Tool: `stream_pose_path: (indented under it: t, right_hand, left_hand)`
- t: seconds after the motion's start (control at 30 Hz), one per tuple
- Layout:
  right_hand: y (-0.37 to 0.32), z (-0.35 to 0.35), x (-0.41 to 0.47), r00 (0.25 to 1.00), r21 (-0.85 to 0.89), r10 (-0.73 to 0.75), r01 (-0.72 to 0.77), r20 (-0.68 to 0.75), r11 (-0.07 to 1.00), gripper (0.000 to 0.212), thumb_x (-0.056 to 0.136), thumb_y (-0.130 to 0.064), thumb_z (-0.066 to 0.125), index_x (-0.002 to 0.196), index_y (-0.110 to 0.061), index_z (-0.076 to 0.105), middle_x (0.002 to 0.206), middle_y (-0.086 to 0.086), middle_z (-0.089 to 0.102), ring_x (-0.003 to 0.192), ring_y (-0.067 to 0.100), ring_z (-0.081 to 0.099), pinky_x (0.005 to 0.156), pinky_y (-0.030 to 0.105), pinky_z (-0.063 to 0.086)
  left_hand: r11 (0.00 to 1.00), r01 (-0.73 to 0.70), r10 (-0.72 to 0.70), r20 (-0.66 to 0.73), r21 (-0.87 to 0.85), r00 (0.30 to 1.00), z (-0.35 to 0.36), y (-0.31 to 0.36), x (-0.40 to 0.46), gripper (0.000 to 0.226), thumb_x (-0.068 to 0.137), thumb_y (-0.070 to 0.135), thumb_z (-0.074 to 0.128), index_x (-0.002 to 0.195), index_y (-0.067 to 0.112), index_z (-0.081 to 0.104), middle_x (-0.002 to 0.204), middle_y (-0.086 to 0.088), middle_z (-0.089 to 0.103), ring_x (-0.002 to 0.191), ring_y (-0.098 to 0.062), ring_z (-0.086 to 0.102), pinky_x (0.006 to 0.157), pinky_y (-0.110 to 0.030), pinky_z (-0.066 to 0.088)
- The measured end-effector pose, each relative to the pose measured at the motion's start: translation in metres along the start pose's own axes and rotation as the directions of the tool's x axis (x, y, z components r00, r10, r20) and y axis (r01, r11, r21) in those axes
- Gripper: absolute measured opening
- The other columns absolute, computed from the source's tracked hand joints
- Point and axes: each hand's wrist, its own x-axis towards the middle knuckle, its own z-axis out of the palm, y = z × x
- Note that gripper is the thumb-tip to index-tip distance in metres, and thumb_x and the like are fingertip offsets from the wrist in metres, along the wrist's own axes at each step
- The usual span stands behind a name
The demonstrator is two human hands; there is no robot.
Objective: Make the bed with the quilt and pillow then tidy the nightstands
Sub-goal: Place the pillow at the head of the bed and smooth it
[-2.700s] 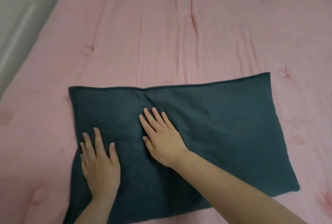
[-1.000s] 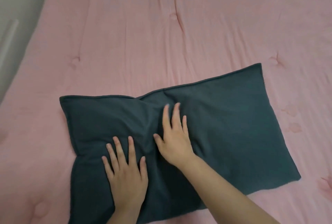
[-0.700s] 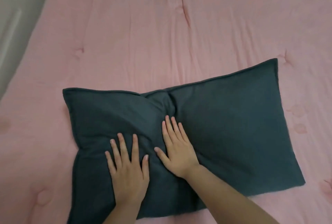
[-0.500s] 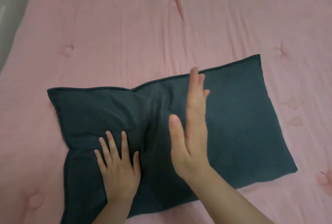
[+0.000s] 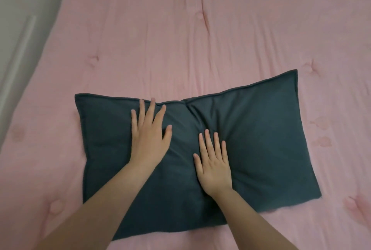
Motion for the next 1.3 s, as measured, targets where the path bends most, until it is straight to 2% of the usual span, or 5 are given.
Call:
stream_pose_path:
  t: [0.17, 0.4, 0.63, 0.77, 1.3]
  right_hand:
    - [-0.017, -0.015, -0.014, 0.999, 0.207, 0.029, -0.024, -0.021, 0.978, 0.059, 0.102, -0.036, 0.031, 0.157, -0.028, 0.009, 0.164, -0.009, -0.002, 0.151, 0.014, -0.011, 0.122, 0.042, 0.0]
    - [-0.026, -0.085, 0.034, 0.872, 0.352, 0.064, 0.128, -0.485, 0.927, 0.06, 0.078, 0.009, 0.053, 0.124, -0.027, 0.066, 0.141, -0.007, 0.053, 0.117, 0.019, 0.057, 0.1, 0.039, 0.042]
    - [-0.047, -0.164, 0.084, 0.994, 0.196, 0.078, -0.091, 0.074, 0.976, 0.074, 0.092, -0.001, 0.037, 0.157, -0.024, 0.009, 0.163, -0.015, 0.003, 0.12, 0.024, 0.054, 0.084, 0.038, 0.052]
    - [-0.062, -0.19, 0.064, 0.977, 0.042, 0.071, -0.081, 0.202, 0.996, 0.089, 0.086, 0.002, 0.038, 0.155, -0.028, -0.007, 0.153, -0.003, 0.031, 0.103, 0.026, 0.057, 0.072, 0.038, 0.05]
    - [-0.047, -0.229, -0.089, 0.997, 0.072, 0.056, -0.06, 0.056, 0.996, 0.035, 0.095, -0.01, 0.042, 0.121, -0.023, 0.063, 0.119, -0.004, 0.048, 0.083, 0.023, 0.06, 0.069, 0.035, 0.051]
  left_hand:
    - [0.981, 0.148, -0.17, 0.185, 0.126, 0.968, 0.004, -0.02, 0.042, 0.065, 0.095, 0.061, 0.021, 0.147, 0.025, 0.035, 0.154, -0.002, 0.035, 0.137, -0.022, 0.035, 0.109, -0.043, 0.024]
    - [0.976, 0.183, -0.188, 0.03, 0.115, 0.982, -0.023, -0.026, 0.019, 0.044, 0.101, 0.037, 0.027, 0.111, 0.017, 0.065, 0.101, -0.008, 0.056, 0.093, -0.027, 0.051, 0.081, -0.04, 0.038]
    - [0.969, 0.246, -0.245, -0.042, 0.015, 0.969, -0.065, -0.018, -0.027, 0.051, 0.101, 0.039, 0.029, 0.087, 0.014, 0.071, 0.09, -0.005, 0.058, 0.079, -0.022, 0.053, 0.062, -0.032, 0.035]
    - [0.957, 0.289, -0.287, 0.061, -0.026, 0.956, -0.093, -0.01, -0.051, 0.046, 0.102, 0.039, 0.03, 0.093, 0.017, 0.069, 0.1, -0.001, 0.058, 0.076, -0.017, 0.05, 0.058, -0.03, 0.034]
    - [0.909, 0.401, -0.353, 0.299, -0.114, 0.887, -0.166, 0.01, -0.142, 0.04, 0.082, 0.022, 0.069, 0.117, 0.029, 0.05, 0.104, 0.005, 0.062, 0.091, -0.02, 0.061, 0.072, -0.037, 0.054]
